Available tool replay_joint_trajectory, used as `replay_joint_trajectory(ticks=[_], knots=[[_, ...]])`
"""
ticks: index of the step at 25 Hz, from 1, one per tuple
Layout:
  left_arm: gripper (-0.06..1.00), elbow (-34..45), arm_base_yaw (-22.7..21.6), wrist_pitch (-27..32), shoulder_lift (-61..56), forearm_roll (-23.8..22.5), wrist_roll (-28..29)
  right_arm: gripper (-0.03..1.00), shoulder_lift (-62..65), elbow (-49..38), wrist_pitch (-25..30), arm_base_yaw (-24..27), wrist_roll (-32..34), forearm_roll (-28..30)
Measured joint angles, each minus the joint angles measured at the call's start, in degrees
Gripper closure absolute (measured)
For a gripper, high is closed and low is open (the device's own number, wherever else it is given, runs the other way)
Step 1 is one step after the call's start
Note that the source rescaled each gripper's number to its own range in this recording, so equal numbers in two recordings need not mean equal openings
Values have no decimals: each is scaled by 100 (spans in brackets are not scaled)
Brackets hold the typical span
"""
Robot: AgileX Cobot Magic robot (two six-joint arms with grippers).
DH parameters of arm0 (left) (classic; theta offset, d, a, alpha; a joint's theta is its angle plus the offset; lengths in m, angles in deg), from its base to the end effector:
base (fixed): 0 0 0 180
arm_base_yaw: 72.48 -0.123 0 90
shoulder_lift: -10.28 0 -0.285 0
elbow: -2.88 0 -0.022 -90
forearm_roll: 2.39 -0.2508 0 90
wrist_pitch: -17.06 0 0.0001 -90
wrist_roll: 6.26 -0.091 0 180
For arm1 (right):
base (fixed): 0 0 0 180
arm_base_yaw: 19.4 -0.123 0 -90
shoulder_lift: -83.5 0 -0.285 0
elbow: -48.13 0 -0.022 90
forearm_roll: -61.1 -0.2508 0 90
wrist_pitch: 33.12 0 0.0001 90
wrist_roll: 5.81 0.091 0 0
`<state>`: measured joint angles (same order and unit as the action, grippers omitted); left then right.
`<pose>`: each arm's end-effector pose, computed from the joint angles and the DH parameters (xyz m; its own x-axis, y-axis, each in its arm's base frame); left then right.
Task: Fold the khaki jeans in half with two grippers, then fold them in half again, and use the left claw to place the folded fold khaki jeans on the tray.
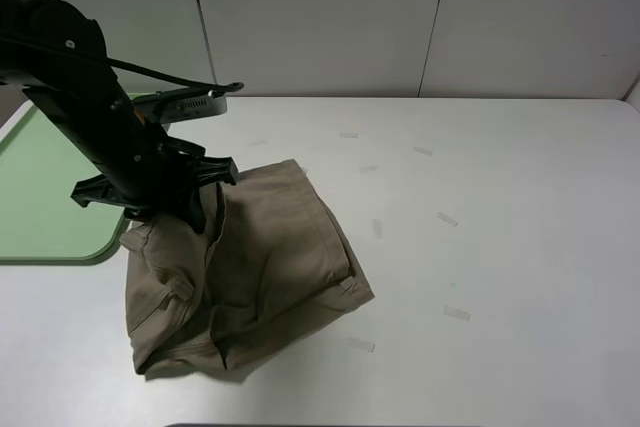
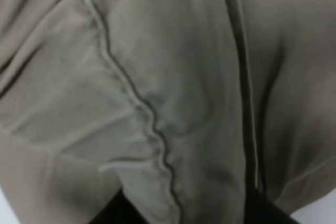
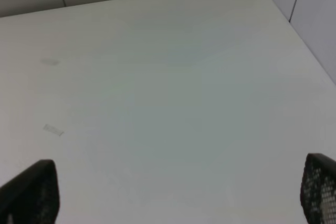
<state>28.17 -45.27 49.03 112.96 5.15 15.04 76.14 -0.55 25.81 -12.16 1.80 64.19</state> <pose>0.2685 -0.1452 0.1789 -0.9606 -0.0277 -0.2766 0.0350 0.9751 -0.2189 -0.0050 -0.0036 0.2794 -0.3984 0.1561 -0.9038 0.2103 0.9747 0.0757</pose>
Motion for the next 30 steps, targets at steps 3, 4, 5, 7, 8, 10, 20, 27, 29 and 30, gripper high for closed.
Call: replay_joint_trajectory(ticks=[3,4,5,7,8,10,20,27,29,30], knots=[[44,0,7,-283,0,1,-7,-3,0,0,0,0,0,0],[32,0,7,-356,0,12,-7,-3,0,0,0,0,0,0],[18,0,7,-400,0,34,-7,-3,0,0,0,0,0,0],[3,0,7,-446,0,88,-9,-3,0,0,0,0,0,0],[0,0,7,-452,0,149,-14,-3,0,0,0,0,0,0],[-3,0,7,-452,-5,239,-24,-3,0,0,0,0,0,0],[-5,-5,16,-387,-547,280,-84,-3,0,0,0,0,0,0],[-6,-38,16,36,-1106,13,104,-3,0,0,0,0,0,0],[-6,-38,16,390,-1187,-303,322,-3,0,0,0,0,0,0],[-6,-38,16,558,-1193,-474,455,-3,0,0,0,0,0,0]])
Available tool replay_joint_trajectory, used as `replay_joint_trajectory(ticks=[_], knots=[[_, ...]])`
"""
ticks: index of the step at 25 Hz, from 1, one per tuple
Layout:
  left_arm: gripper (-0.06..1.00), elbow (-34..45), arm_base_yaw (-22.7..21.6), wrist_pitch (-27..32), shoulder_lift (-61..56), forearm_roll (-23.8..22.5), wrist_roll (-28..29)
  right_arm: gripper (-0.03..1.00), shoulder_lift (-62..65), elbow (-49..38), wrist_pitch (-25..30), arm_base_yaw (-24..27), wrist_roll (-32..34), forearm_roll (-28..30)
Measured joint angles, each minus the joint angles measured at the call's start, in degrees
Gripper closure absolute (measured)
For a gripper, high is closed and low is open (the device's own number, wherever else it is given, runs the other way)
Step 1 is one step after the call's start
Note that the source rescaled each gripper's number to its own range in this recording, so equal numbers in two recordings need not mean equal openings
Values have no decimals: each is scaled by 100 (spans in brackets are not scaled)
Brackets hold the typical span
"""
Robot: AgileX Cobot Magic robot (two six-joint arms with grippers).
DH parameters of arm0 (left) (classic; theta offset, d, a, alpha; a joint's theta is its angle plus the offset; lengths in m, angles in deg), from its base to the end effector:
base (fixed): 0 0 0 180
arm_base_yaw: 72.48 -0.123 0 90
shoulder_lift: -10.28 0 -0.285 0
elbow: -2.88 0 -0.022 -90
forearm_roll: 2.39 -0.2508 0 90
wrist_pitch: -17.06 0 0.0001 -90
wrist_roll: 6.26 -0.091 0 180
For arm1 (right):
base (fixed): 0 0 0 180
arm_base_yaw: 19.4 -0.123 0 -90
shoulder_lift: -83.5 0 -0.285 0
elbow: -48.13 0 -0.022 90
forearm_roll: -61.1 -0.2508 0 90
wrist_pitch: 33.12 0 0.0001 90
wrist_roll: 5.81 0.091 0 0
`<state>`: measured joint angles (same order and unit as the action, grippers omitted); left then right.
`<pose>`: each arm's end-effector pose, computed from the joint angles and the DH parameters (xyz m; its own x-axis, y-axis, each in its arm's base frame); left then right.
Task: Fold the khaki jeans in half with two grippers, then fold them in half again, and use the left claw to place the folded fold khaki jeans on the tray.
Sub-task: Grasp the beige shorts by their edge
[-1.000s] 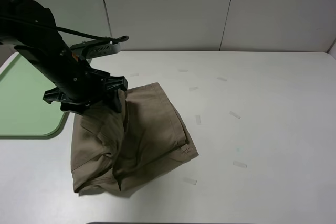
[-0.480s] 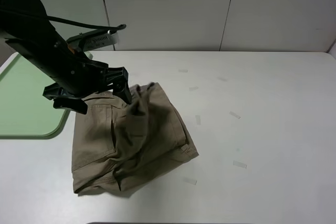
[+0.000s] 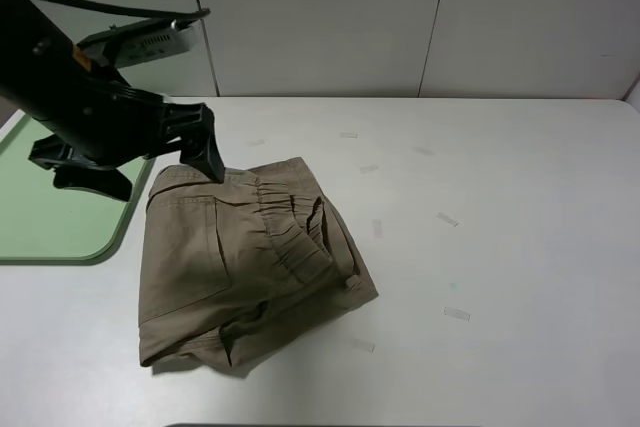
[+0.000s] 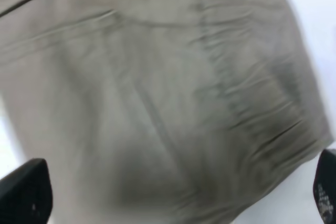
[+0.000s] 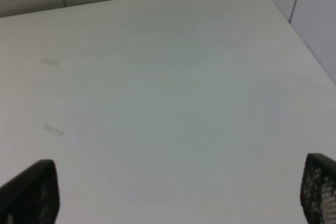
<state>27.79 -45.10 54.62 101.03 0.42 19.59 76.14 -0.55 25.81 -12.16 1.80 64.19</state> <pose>0.2476 -0.1313 0.2380 -0.9212 -0.0527 -0.3854 0.0431 0.9708 -0.2358 -0.0050 -0.0036 0.2794 -0.3984 0.1561 -0.9038 0.2103 0.9747 0.0757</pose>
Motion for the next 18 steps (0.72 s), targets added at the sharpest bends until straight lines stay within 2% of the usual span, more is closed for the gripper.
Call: replay_joint_trajectory(ticks=[3,7,8,9,11,18], knots=[[-6,77,0,369,-6,-423,414,-3,0,0,0,0,0,0],[-6,342,0,292,-12,-741,844,-3,0,0,0,0,0,0],[-6,477,0,176,-12,-820,1005,-3,0,0,0,0,0,0],[-6,770,0,-230,3,-926,1367,-3,0,0,0,0,0,0],[-6,990,0,-662,110,-964,1619,-3,0,0,0,0,0,0],[-6,1099,0,-1413,942,-964,1846,-3,0,0,0,0,0,0]])
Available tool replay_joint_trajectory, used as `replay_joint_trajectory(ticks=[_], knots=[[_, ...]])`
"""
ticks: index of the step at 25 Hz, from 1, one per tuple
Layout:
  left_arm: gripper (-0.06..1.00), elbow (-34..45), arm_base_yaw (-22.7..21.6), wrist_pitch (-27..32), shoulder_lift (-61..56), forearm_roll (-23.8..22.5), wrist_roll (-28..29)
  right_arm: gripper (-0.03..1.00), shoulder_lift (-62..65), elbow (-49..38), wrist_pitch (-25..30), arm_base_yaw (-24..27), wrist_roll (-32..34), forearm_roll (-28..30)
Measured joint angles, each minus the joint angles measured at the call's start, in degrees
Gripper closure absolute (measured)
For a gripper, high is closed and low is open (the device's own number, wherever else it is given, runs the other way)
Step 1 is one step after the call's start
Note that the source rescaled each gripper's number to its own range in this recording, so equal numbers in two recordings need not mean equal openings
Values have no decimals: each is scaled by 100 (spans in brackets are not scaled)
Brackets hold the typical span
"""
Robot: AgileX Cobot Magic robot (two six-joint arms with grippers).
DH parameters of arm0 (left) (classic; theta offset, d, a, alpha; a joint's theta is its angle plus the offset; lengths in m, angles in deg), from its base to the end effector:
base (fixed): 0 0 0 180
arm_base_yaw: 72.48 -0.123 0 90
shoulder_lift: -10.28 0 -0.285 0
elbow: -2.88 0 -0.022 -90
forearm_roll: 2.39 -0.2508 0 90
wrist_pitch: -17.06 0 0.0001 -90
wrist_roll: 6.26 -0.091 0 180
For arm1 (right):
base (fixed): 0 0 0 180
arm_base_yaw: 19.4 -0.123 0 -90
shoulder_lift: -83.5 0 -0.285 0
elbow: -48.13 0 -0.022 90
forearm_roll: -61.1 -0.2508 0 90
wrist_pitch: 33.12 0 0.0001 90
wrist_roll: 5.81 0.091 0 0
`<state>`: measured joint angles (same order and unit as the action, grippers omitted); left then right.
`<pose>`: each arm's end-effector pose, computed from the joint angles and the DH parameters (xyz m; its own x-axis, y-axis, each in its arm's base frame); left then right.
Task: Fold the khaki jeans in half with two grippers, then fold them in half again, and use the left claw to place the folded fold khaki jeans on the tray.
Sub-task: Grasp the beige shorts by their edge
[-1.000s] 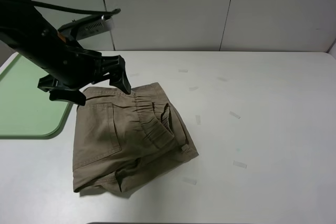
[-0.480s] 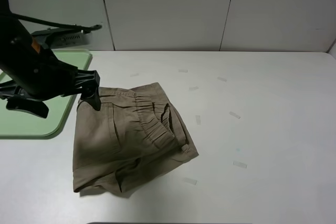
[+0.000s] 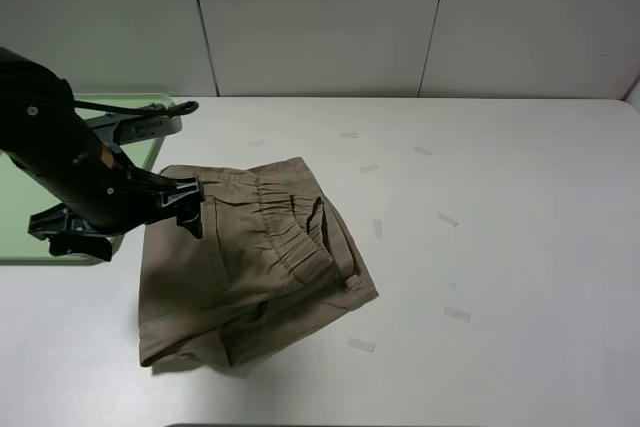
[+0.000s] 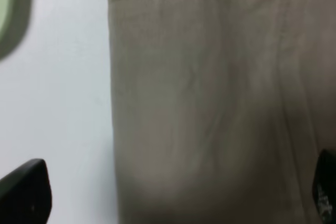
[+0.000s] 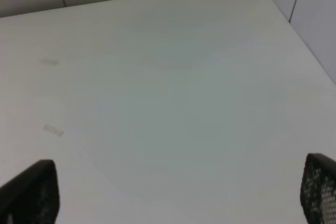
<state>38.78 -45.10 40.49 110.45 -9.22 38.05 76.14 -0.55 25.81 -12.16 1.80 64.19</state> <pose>0.2436 -0.1213 0.1531 -0.9284 -0.2123 -0.3050 -0.1619 0.9698 -0.1824 -0.0050 -0.0036 0.2794 -0.3984 0.1561 -0.9038 0.2103 0.9747 0.0757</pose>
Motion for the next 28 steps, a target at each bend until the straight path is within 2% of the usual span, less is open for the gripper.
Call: replay_joint_trajectory(ticks=[14,17,19,22,28], knots=[[-6,23,0,-1266,1210,22,90,-3,0,0,0,0,0,0],[-6,23,0,-1425,1253,15,90,-3,0,0,0,0,0,0],[-2,23,0,-1456,1253,15,90,-3,0,0,0,0,0,-4],[15,23,0,-1479,1260,20,90,-3,0,0,0,0,0,-4],[70,15,0,-1441,1232,30,90,-3,0,0,0,0,0,-4]])
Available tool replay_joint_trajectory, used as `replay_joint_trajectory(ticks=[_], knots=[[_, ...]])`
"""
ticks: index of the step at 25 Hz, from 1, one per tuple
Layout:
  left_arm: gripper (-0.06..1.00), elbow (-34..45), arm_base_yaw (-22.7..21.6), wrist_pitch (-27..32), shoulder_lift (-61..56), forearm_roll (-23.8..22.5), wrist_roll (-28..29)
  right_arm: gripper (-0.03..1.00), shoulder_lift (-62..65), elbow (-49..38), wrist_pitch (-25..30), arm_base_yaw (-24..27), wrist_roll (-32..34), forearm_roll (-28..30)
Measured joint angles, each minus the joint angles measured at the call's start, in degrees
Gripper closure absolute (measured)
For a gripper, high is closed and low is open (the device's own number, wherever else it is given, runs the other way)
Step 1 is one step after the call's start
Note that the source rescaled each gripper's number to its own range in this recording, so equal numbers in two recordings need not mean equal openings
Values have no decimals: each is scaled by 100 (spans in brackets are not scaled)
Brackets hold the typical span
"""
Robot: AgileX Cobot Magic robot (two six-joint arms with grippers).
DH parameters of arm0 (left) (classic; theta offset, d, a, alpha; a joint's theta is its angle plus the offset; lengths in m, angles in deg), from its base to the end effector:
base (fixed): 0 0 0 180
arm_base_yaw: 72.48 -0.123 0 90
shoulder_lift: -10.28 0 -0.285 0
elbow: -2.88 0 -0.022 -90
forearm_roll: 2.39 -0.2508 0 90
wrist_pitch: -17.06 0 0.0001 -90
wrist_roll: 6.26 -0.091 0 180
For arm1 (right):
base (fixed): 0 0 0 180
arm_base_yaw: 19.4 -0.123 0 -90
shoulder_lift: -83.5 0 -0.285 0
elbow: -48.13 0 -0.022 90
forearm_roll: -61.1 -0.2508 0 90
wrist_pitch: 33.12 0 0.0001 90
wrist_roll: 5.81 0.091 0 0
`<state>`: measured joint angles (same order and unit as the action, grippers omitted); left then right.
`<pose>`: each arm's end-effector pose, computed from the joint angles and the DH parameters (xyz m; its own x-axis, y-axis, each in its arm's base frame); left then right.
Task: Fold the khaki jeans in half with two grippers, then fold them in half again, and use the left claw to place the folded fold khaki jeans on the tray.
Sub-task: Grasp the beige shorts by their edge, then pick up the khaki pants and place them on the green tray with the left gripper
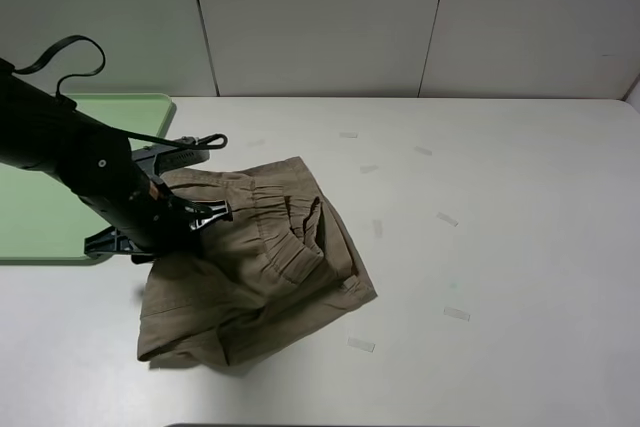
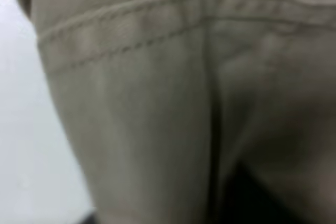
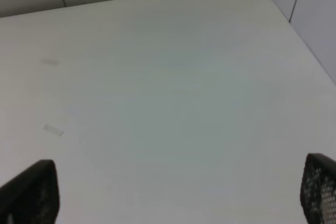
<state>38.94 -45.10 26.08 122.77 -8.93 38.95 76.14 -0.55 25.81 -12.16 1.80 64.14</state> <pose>0.2612 -0.1335 0.0997 -0.9239 -0.2263 -0.3086 -0.1597 0.9608 -0.2265 -0.0050 -0.0035 0.2794 -0.3983 0.1566 -0.9038 0.2098 0.9747 0.0764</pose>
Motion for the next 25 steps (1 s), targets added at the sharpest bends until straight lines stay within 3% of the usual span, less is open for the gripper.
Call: replay_joint_trajectory(ticks=[1,2,6,11,18,25], knots=[[78,-14,0,31,-36,7,-6,-3,0,0,0,0,0,0],[80,-25,0,87,-87,7,-6,-3,0,0,0,0,0,0],[80,-190,-90,620,-364,-5,-213,-3,0,0,0,0,0,0],[80,-511,-432,1469,-892,-22,-1060,-3,0,0,0,0,0,0],[80,-642,-1467,2166,-1404,-53,-2203,-3,0,0,0,0,0,0],[80,-794,-2622,2313,-1407,-53,-3458,-3,0,0,0,0,0,0]])
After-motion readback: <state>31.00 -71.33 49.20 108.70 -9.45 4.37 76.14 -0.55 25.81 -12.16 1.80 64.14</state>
